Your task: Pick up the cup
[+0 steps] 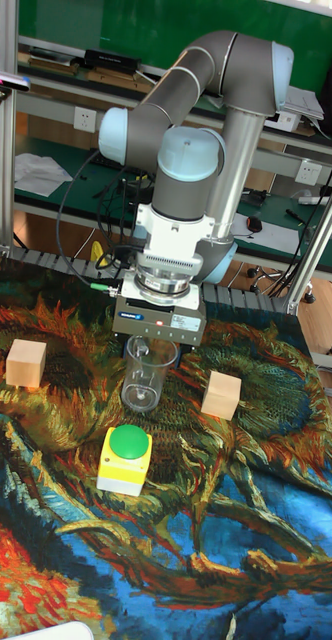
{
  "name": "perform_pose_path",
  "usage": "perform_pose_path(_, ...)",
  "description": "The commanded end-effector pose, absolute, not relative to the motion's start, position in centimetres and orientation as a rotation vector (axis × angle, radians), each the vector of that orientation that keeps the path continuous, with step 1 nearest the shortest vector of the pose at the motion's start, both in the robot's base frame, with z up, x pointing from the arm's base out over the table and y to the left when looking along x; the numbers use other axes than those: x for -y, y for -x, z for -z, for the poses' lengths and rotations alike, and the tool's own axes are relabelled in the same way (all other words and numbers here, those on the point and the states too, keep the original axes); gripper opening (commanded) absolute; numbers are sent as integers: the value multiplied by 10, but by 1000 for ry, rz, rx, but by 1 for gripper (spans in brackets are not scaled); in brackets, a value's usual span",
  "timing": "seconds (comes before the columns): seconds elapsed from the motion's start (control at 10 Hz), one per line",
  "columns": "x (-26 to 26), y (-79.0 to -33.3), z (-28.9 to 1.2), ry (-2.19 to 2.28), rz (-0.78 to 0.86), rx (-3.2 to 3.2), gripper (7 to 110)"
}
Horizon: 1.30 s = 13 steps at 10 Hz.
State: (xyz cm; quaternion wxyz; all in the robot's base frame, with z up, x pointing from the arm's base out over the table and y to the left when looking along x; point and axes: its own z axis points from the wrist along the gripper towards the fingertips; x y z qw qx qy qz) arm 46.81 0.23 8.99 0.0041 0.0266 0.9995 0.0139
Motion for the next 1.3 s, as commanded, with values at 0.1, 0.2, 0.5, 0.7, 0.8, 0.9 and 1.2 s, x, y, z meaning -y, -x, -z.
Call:
perform_pose_path(0.1, -2, -463, -91, -124, -59, -3155, 88)
perform_pose_path(0.2, -2, -463, -90, -132, -59, -3156, 88)
perform_pose_path(0.5, -5, -464, -90, -156, -68, -3163, 88)
perform_pose_path(0.7, -8, -463, -92, -171, -69, -3178, 88)
perform_pose_path(0.8, -7, -463, -92, -166, -69, -3177, 88)
perform_pose_path(0.9, -6, -461, -91, -166, -64, -3183, 88)
perform_pose_path(1.2, -6, -462, -95, -171, -70, -3190, 88)
